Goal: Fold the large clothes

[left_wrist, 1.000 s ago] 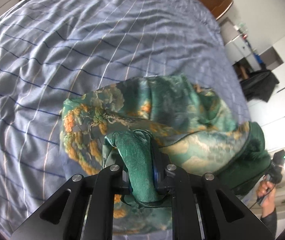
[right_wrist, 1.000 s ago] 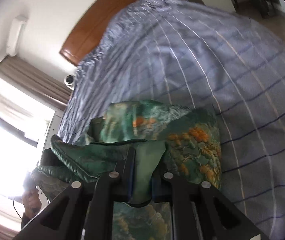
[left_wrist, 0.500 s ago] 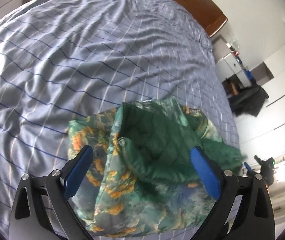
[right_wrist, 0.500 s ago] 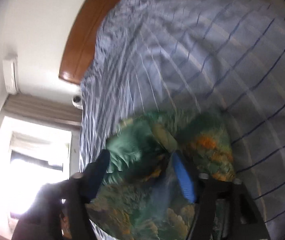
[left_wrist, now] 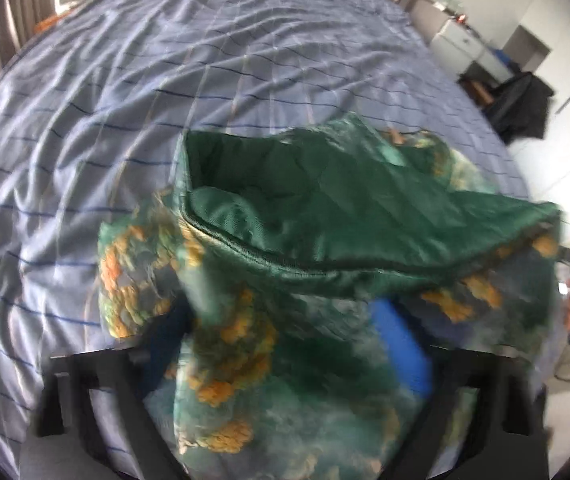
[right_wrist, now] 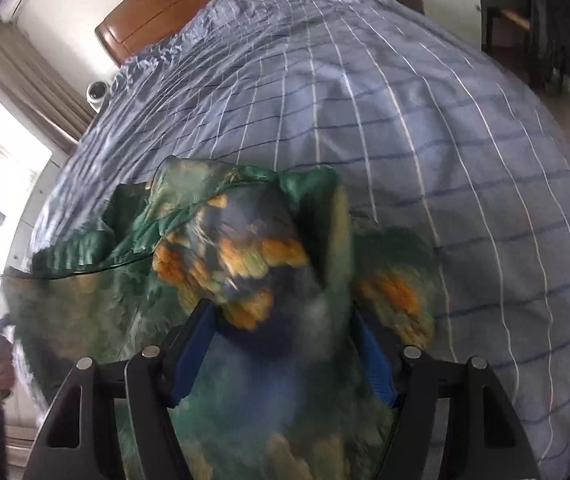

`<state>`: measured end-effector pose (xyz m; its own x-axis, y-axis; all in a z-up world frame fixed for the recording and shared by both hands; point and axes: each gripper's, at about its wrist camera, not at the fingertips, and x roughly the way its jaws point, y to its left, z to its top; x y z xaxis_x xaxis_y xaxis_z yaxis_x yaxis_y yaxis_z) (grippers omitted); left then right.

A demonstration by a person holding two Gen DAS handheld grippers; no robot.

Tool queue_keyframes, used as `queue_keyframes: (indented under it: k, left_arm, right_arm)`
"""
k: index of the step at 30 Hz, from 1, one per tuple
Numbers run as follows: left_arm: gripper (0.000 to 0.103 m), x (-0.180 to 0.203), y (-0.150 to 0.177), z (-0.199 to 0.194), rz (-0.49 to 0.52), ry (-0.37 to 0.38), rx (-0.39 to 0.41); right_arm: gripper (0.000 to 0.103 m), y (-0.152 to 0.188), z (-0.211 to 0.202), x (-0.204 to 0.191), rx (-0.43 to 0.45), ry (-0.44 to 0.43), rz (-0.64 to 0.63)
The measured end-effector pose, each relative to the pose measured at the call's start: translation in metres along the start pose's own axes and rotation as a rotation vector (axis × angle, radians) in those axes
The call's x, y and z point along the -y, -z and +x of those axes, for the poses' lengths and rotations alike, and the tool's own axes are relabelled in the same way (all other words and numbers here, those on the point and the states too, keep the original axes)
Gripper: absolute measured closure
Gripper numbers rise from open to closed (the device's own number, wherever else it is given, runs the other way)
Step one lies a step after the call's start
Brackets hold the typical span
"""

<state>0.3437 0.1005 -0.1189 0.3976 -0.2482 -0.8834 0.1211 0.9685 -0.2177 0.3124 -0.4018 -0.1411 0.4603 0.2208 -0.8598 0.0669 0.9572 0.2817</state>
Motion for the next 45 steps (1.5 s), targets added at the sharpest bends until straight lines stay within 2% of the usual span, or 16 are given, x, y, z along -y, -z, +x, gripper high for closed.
queue_keyframes:
  k: [1, 2, 4, 5, 9, 14, 17, 21, 26, 34, 36, 37, 40, 41, 43, 45]
  left_arm:
    - [0.070, -0.003, -0.002, 0.006, -0.010, -0.052, -0.017]
    - [0.089, -0.006, -0.004, 0.010, -0.027, -0.081, -0.030]
    - [0.093, -0.018, -0.004, 0.013, -0.064, -0.066, -0.033]
    - [0.095, -0.021, -0.003, 0.011, -0.074, -0.069, -0.022]
    - [0.097, -0.027, -0.005, -0.016, -0.112, -0.116, 0.091]
    - [0.097, -0.022, -0.020, -0.045, -0.141, -0.156, 0.241]
    - [0.097, -0.013, -0.026, -0.028, -0.114, -0.247, 0.283]
    - [0.096, -0.022, -0.017, 0.028, -0.121, -0.331, 0.232]
    - [0.092, -0.029, 0.004, 0.055, -0.106, -0.337, 0.261]
    - [0.085, -0.032, 0.004, 0.062, -0.118, -0.312, 0.283]
    - [0.076, -0.029, 0.004, 0.055, -0.122, -0.324, 0.278]
    - [0.067, -0.028, 0.004, 0.051, -0.126, -0.326, 0.275]
    - [0.027, -0.032, 0.005, 0.026, -0.155, -0.305, 0.281]
    - [0.021, -0.032, 0.006, 0.015, -0.166, -0.285, 0.301]
    - [0.020, -0.028, 0.005, -0.004, -0.164, -0.263, 0.342]
    - [0.016, -0.018, -0.001, -0.017, -0.138, -0.249, 0.369]
  right_arm:
    - [0.053, 0.000, -0.001, -0.006, 0.026, 0.032, -0.018]
    - [0.071, 0.001, -0.003, -0.012, 0.043, 0.058, -0.037]
    - [0.084, 0.002, -0.007, -0.021, 0.072, 0.102, -0.079]
    - [0.087, 0.004, -0.013, -0.029, 0.099, 0.134, -0.124]
    - [0.090, 0.008, -0.055, -0.052, 0.250, 0.214, -0.237]
    - [0.090, -0.008, -0.096, -0.067, 0.444, 0.227, -0.272]
    - [0.090, -0.022, -0.090, -0.065, 0.457, 0.227, -0.240]
    - [0.090, -0.032, -0.031, -0.042, 0.371, 0.297, -0.207]
    - [0.090, -0.019, 0.030, -0.001, 0.233, 0.249, -0.104]
    - [0.086, -0.018, 0.065, 0.014, 0.194, 0.184, -0.060]
    - [0.086, -0.022, 0.067, 0.015, 0.191, 0.178, -0.057]
    - [0.085, -0.023, 0.066, 0.014, 0.184, 0.177, -0.059]
    - [0.081, -0.025, 0.056, 0.010, 0.173, 0.178, -0.056]
    - [0.071, -0.029, 0.048, 0.011, 0.168, 0.177, -0.048]
    - [0.051, -0.032, 0.030, 0.013, 0.185, 0.170, -0.035]
    - [0.047, -0.034, 0.007, 0.012, 0.249, 0.169, -0.031]
